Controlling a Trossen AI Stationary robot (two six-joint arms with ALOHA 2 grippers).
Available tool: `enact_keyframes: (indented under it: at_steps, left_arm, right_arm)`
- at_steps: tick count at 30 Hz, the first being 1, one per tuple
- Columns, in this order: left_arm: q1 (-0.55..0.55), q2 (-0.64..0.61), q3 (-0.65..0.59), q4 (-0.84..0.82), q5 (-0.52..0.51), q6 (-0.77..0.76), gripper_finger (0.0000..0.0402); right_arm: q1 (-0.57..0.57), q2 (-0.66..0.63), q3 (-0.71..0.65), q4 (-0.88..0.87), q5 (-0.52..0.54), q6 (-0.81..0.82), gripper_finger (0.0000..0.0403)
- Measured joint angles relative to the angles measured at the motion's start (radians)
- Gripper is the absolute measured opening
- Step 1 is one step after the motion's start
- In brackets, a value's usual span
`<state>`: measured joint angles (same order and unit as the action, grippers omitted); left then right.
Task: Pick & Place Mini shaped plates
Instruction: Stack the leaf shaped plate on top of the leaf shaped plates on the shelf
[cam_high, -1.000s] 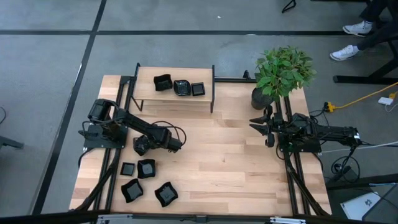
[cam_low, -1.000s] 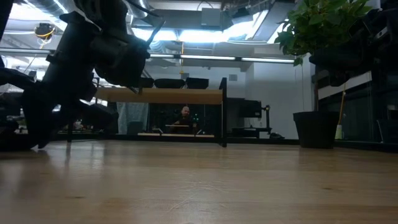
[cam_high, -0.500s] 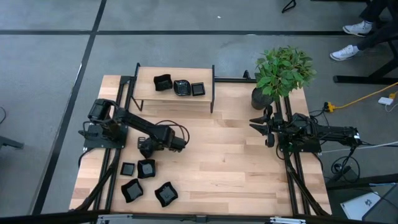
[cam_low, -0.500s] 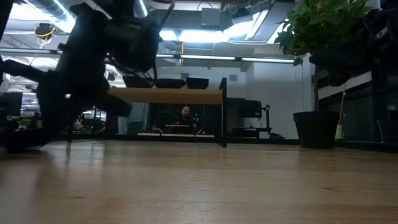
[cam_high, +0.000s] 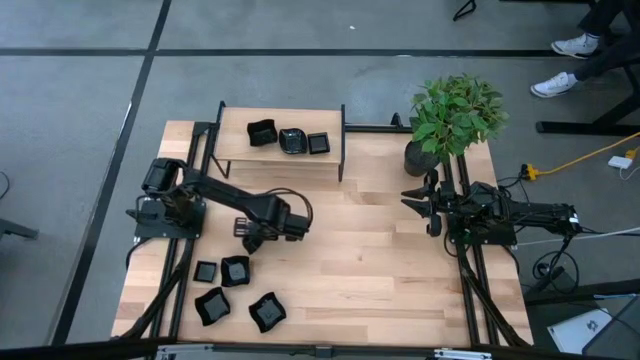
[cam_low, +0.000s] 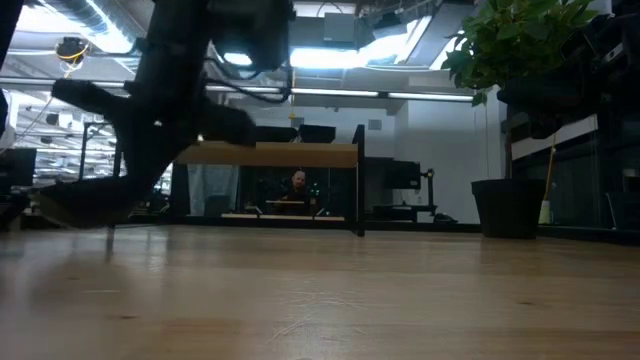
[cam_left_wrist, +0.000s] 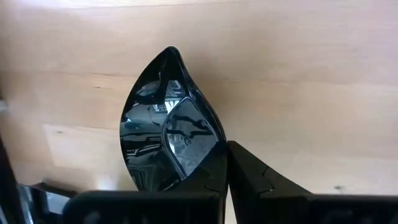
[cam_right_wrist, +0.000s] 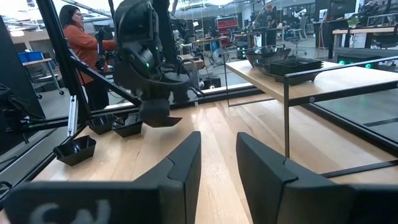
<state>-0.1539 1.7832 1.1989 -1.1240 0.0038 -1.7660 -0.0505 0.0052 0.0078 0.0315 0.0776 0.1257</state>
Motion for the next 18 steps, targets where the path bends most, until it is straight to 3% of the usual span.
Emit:
enact_keyframes:
  at_steps: [6,18]
  left_arm:
    - [0.000,0.000,0.081,-0.001,-0.017,0.000,0.0002]
    - [0.000,-0.001,0.264,-0.001,-0.173,0.069,0.0002]
  right_arm:
    - [0.000,0.000,0.000,0.000,0.000,0.000,0.0103]
    - [0.000,0.000,0.000,0.000,0.000,0.000,0.0103]
